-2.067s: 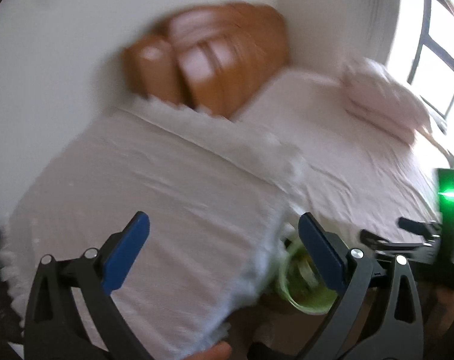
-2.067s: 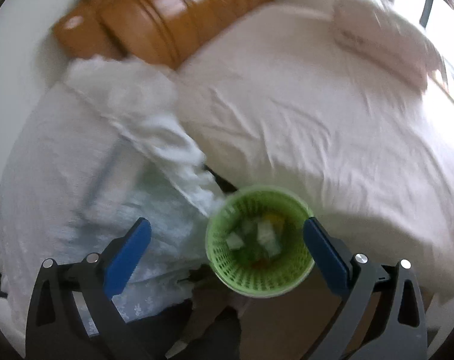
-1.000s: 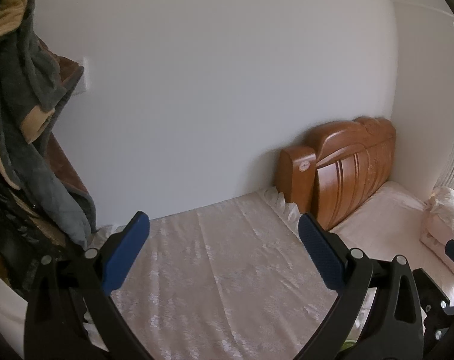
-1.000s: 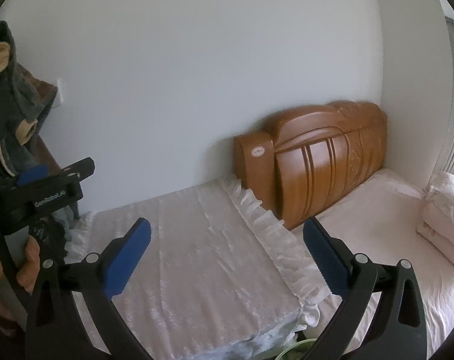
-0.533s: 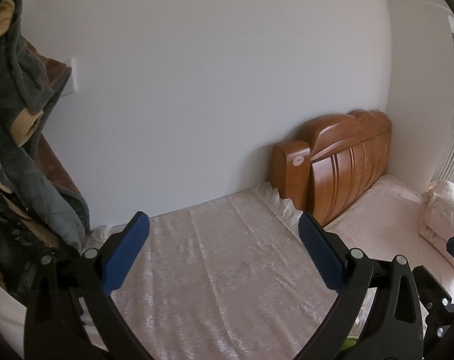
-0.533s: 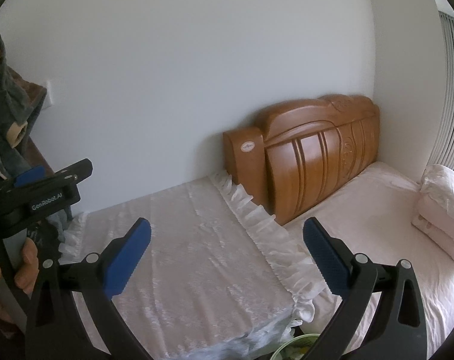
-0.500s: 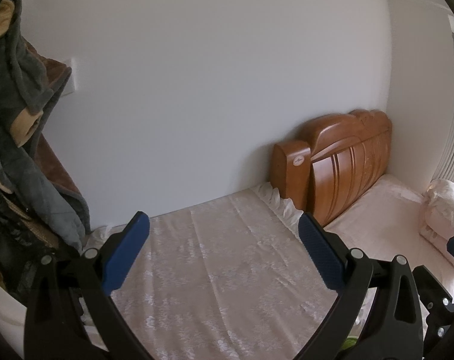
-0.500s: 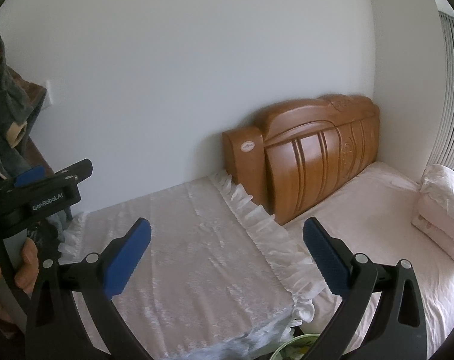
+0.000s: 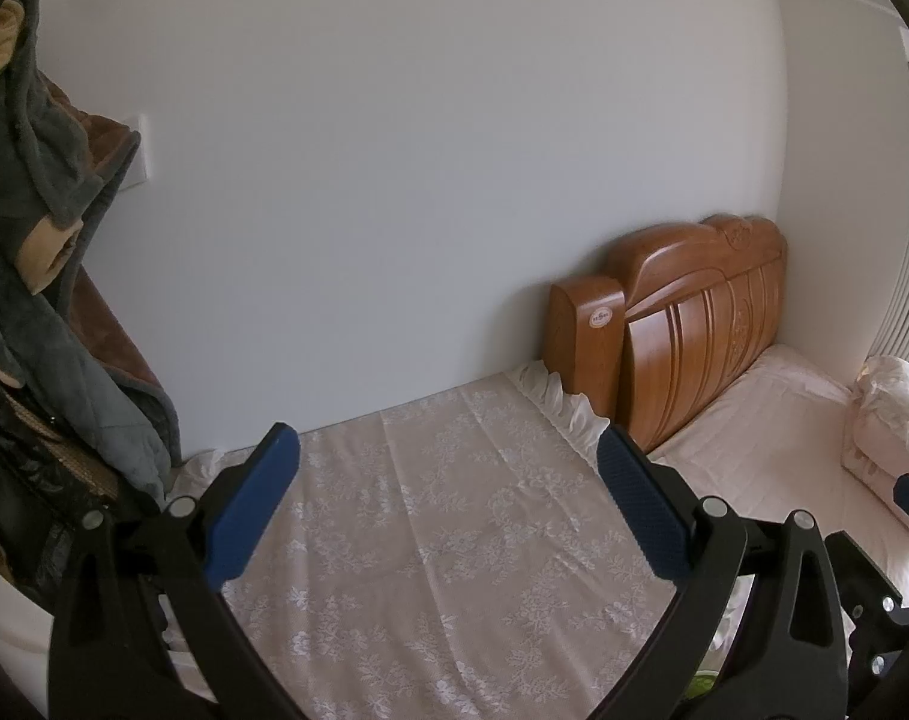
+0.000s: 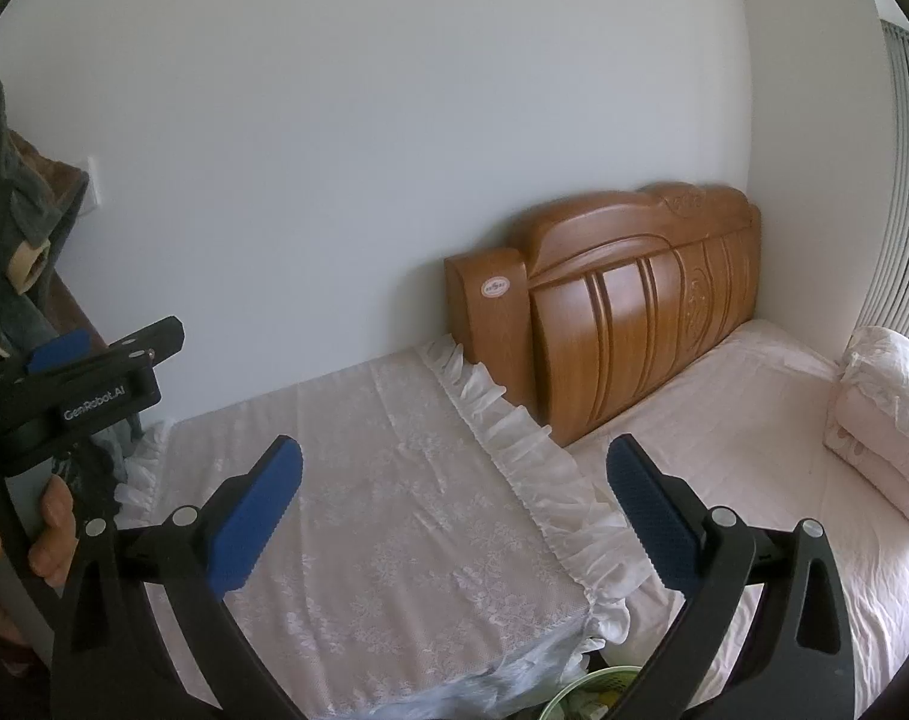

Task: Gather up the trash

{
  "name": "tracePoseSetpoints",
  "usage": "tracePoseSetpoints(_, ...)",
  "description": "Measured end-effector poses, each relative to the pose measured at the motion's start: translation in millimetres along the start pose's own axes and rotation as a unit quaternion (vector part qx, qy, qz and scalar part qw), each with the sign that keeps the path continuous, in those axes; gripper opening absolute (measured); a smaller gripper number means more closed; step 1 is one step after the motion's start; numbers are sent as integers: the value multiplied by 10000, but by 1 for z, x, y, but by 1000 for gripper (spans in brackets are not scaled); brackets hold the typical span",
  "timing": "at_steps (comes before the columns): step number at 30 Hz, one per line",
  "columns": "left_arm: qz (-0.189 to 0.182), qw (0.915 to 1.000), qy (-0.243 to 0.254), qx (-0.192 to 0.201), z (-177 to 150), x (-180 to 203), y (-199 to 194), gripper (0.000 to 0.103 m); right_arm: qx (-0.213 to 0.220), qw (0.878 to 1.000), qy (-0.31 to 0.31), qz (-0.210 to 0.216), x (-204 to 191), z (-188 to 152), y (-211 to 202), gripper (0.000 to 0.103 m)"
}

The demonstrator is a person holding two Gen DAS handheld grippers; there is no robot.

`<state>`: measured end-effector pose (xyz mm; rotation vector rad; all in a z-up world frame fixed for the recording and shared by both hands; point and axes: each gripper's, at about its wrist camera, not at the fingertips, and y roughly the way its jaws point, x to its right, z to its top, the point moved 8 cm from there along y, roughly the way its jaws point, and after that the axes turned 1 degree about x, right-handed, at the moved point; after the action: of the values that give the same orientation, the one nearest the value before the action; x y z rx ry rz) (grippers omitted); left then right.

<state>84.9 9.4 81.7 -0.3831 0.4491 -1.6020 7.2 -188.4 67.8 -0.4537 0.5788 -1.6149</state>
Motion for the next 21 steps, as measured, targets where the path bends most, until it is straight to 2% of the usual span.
tracePoseSetpoints(21,-11,10000,12,-66,-1,-2,6,95,-70,10000,-66,10,-2,-4,6,101)
